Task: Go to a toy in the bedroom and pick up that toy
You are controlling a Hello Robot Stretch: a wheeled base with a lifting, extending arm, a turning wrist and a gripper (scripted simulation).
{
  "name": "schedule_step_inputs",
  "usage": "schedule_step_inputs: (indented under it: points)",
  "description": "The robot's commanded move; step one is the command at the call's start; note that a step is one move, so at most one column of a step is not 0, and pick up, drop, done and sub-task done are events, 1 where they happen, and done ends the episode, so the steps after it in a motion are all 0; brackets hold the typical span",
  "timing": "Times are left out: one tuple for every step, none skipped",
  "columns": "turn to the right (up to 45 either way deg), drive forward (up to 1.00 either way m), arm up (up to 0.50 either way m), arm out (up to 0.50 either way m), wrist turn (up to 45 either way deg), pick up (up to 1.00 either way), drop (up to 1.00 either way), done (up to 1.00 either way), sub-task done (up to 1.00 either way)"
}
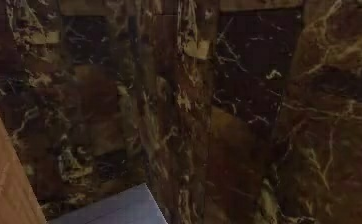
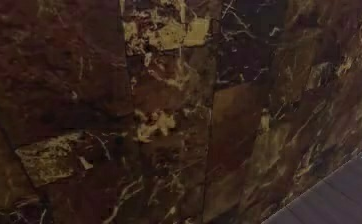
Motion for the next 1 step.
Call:
schedule_step_inputs:
  points:
    - [-45.0,0.00,0.00,0.00,0.0,0.00,0.00,0.00,0.00]
